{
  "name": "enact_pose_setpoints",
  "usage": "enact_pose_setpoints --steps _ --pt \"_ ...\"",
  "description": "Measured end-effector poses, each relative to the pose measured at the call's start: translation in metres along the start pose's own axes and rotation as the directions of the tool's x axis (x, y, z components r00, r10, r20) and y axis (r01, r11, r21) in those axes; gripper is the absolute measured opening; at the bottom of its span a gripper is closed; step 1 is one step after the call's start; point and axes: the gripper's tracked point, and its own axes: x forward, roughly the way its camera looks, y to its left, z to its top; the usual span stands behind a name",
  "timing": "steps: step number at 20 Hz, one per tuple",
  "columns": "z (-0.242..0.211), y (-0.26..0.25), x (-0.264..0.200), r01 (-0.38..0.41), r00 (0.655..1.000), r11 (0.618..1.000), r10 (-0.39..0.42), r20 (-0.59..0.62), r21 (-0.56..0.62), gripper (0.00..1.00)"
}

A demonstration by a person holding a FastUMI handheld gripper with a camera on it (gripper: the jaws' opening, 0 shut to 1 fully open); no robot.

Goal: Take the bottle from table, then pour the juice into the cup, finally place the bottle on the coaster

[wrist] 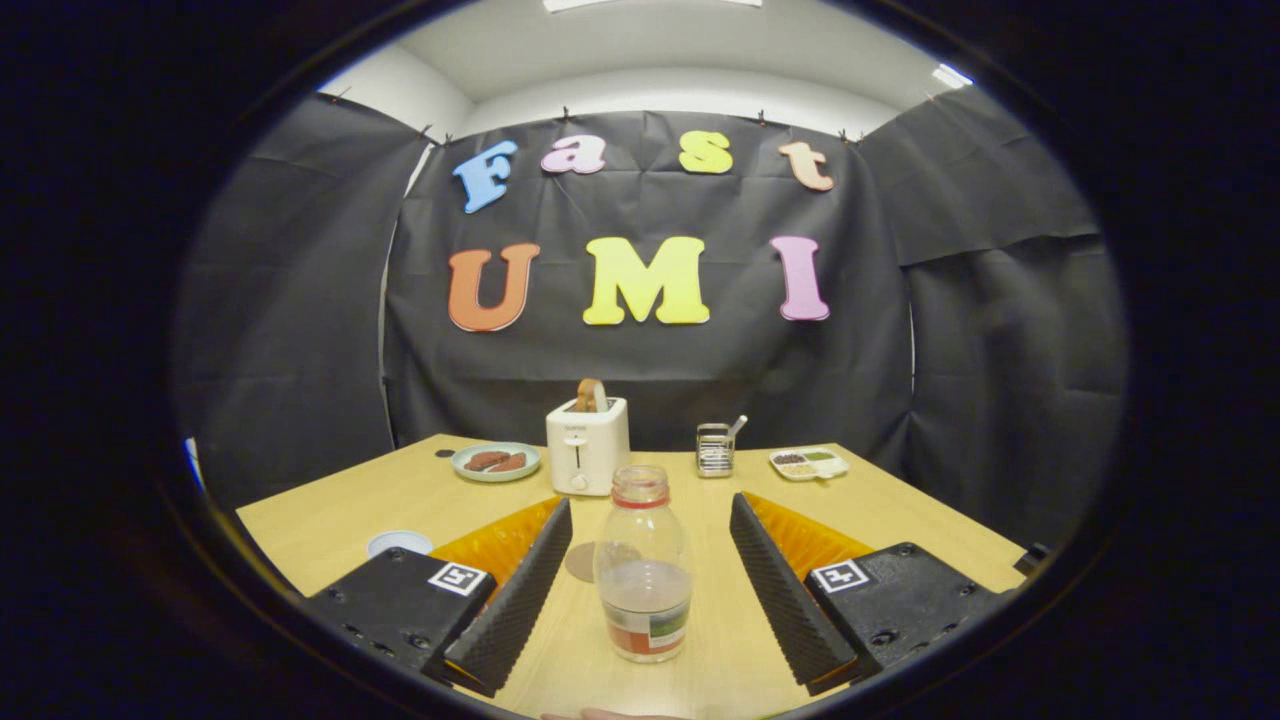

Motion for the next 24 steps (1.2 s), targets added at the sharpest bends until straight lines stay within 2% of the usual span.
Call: enact_pose_setpoints --steps 11,17,20,24 --pt "-0.043 0.001 0.026 0.04 0.999 0.997 -0.04 0.0 -0.066 1.0" --pt "-0.07 0.0 0.036 0.048 0.997 0.998 -0.05 -0.055 -0.041 1.0" --pt "-0.075 -0.004 0.04 0.058 0.997 0.998 -0.058 -0.043 -0.018 1.0" --pt "-0.09 -0.002 0.051 0.056 0.996 0.997 -0.059 -0.061 -0.059 0.99"
